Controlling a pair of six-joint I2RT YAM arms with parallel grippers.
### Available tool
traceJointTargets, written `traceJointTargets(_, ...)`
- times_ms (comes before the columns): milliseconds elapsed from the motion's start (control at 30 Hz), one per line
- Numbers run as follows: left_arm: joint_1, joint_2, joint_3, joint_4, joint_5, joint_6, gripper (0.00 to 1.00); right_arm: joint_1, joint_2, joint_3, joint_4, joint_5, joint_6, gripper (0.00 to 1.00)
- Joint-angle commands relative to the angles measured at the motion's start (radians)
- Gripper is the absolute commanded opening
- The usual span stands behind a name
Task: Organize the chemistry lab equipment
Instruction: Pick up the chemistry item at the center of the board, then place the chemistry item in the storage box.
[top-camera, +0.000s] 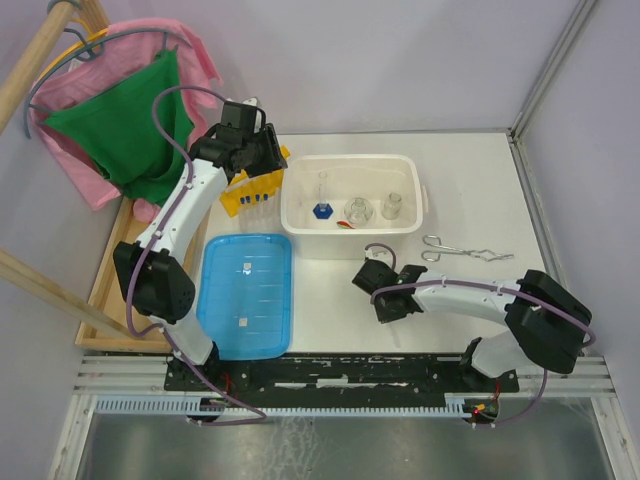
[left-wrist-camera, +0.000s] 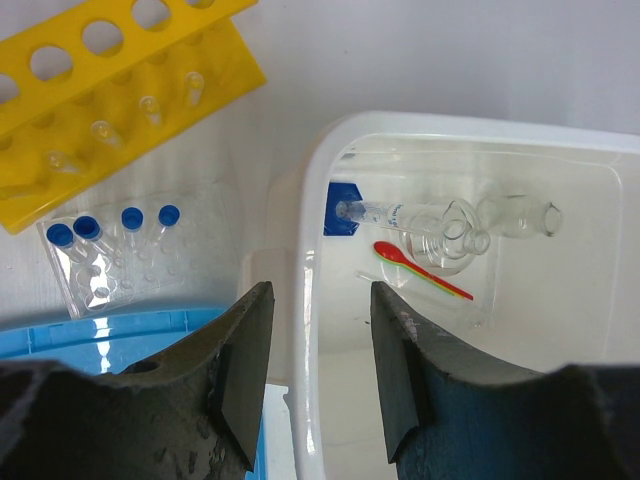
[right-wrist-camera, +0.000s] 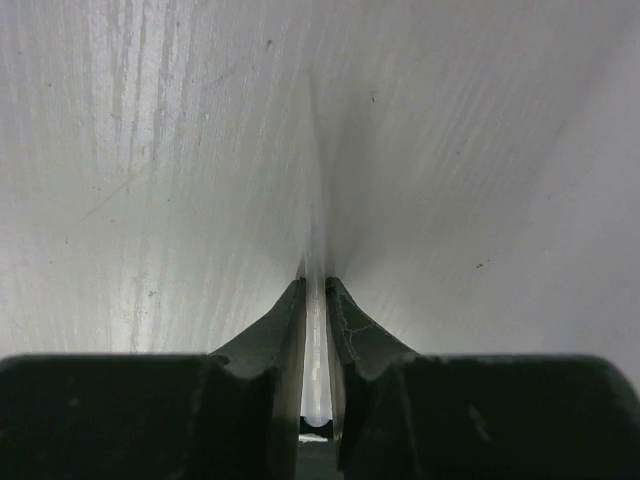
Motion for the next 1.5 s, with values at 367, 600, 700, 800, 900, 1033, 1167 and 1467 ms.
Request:
traceJointTargets(367, 0.002, -0.007, 0.040, 0.026, -0.008, 0.020, 0.50, 0.036, -0.124, 0.141, -0.111, -0.157, -0.239, 0.11)
traceJointTargets(600, 0.002, 0.016, 0.083, 0.027, 0.000, 0.011, 0.50, 0.043, -0.170, 0.502, -0.366, -0.336, -0.418, 0.13)
traceJointTargets(700, 0.002, 0.024, 0.099, 0.028, -0.006, 0.010, 0.51, 0.044, -0.168, 0.634, -0.437, -0.272, -0.483, 0.14)
traceJointTargets(800, 0.002, 0.034, 0.114, 0.029, -0.011, 0.013, 0.51, 0.044, -0.169, 0.729, -0.412, -0.111, -0.583, 0.13)
traceJointTargets(900, 0.002, 0.045, 0.129, 0.031, -0.007, 0.013, 0.51, 0.039, -0.165, 0.735, -0.275, 0.100, -0.731, 0.12)
traceJointTargets(1033, 0.003, 0.049, 0.148, 0.036, 0.002, 0.005, 0.51, -0.011, -0.086, 0.743, -0.084, 0.195, -0.989, 0.12)
traceJointTargets(1167, 0.001, 0.054, 0.168, 0.042, 0.013, 0.000, 0.51, -0.105, 0.043, 0.828, -0.005, 0.119, -1.123, 0.12)
traceJointTargets(1467, 0.004, 0.064, 0.181, 0.043, -0.001, 0.007, 0.51, -0.252, 0.261, 0.985, -0.055, -0.156, -1.383, 0.12)
